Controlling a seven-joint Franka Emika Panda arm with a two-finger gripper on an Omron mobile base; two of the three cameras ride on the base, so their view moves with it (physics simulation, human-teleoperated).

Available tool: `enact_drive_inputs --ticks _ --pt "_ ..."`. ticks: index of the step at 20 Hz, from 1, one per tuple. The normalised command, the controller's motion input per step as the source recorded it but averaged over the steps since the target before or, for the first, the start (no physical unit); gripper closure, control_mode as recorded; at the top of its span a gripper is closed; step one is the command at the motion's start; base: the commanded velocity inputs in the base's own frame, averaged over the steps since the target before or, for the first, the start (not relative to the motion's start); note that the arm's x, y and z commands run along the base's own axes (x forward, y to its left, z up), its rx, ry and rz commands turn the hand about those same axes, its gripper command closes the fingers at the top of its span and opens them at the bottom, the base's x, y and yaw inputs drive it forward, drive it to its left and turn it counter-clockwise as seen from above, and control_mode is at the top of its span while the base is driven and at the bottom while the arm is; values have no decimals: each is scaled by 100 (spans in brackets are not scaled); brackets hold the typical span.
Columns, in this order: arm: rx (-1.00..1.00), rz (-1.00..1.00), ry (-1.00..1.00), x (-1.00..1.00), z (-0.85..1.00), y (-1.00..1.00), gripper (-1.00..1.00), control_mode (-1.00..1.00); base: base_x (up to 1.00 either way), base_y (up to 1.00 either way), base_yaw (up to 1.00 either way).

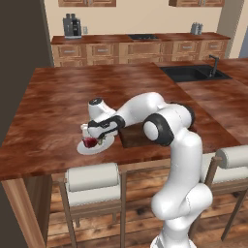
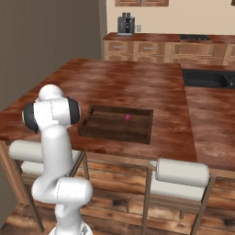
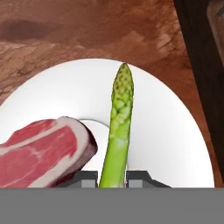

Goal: Create a steak meal by picking up the steak and asparagus from the tray and placing them on the plate. Leave the radish on the tray.

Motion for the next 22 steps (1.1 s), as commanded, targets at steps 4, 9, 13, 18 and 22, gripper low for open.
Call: enact_drive_inputs --ticks 4,9,13,18,22 --pt "0 0 0 3 -5 -1 -100 -100 0 0 0" --pt "0 0 0 -6 0 -16 -100 -100 0 0 0" --pt "0 0 0 -15 3 -23 -100 -100 0 0 0" --pt "0 0 -11 -59 52 -31 -100 -100 0 0 0" --pt "2 0 -19 -76 51 -63 -100 -100 0 0 0"
